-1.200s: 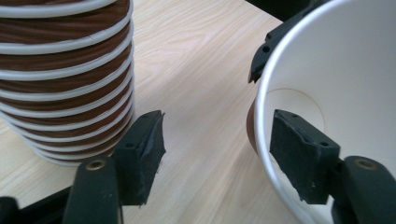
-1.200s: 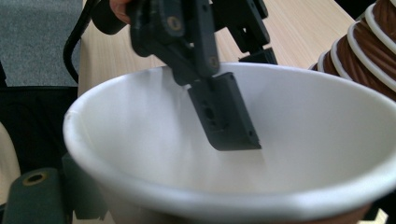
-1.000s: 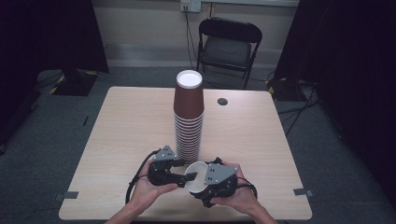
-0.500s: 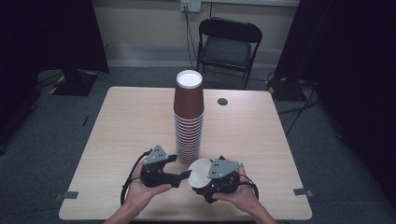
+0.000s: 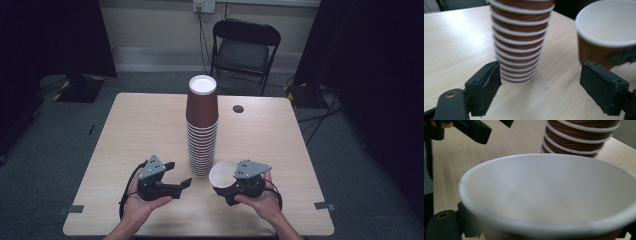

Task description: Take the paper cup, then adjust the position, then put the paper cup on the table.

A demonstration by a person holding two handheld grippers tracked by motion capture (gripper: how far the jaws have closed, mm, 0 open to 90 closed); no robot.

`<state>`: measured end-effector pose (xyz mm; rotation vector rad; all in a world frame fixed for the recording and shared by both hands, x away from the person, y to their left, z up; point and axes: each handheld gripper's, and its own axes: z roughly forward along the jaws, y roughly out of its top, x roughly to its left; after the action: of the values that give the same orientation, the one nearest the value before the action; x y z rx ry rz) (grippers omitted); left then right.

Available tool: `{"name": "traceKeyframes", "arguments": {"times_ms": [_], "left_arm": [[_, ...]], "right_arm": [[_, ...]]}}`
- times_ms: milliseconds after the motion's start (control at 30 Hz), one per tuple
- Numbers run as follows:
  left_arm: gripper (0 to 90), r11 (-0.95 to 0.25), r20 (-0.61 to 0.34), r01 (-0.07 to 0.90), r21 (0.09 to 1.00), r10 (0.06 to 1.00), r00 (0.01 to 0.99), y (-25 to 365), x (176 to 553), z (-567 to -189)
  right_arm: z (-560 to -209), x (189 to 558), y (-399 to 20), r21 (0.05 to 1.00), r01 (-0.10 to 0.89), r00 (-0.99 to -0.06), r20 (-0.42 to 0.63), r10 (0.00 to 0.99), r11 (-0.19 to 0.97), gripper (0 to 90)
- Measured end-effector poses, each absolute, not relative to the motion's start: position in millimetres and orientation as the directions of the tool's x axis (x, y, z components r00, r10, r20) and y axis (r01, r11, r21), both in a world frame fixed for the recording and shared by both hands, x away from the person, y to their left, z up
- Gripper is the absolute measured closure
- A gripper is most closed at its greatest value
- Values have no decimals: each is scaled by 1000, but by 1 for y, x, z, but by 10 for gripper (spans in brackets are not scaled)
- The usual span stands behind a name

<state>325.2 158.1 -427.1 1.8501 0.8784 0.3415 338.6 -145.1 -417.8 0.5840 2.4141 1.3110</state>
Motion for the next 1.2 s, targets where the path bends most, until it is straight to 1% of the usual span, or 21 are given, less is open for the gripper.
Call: {"name": "traceKeyframes", "arguments": {"times_ms": [100, 133, 267, 367, 533, 600, 833, 1000, 1067, 1200], "left_arm": [[166, -238, -134, 421, 875, 717, 684, 166, 325, -432], [166, -238, -134, 421, 875, 717, 684, 166, 325, -432], [161, -247, -123, 414, 876, 715, 689, 168, 325, -435], [157, -245, -127, 414, 877, 713, 690, 169, 325, -436], [159, -234, -128, 417, 878, 725, 677, 170, 323, -438], [160, -238, -120, 412, 879, 727, 676, 171, 324, -439], [160, -227, -140, 433, 872, 733, 665, 178, 327, -444], [169, -237, -135, 434, 869, 731, 669, 180, 329, -446], [169, -236, -136, 432, 870, 728, 672, 181, 329, -447], [169, -221, -149, 442, 869, 736, 660, 184, 330, -447]], "right_arm": [[-417, 343, -153, 855, 212, -832, -96, 546, 474, 116], [-417, 343, -153, 855, 212, -832, -96, 546, 474, 116], [-415, 356, -162, 873, 250, -799, -58, 598, 418, 116], [-412, 365, -165, 883, 260, -779, -47, 625, 391, 116], [-408, 376, -168, 890, 267, -760, -40, 649, 369, 116], [-408, 384, -171, 897, 284, -745, -16, 667, 338, 117], [-410, 404, -177, 905, 307, -705, 8, 709, 295, 116], [-408, 414, -181, 909, 313, -685, 15, 728, 275, 116], [-408, 422, -185, 913, 324, -672, 37, 740, 249, 116], [-412, 435, -187, 908, 341, -652, 41, 757, 245, 116]]}}
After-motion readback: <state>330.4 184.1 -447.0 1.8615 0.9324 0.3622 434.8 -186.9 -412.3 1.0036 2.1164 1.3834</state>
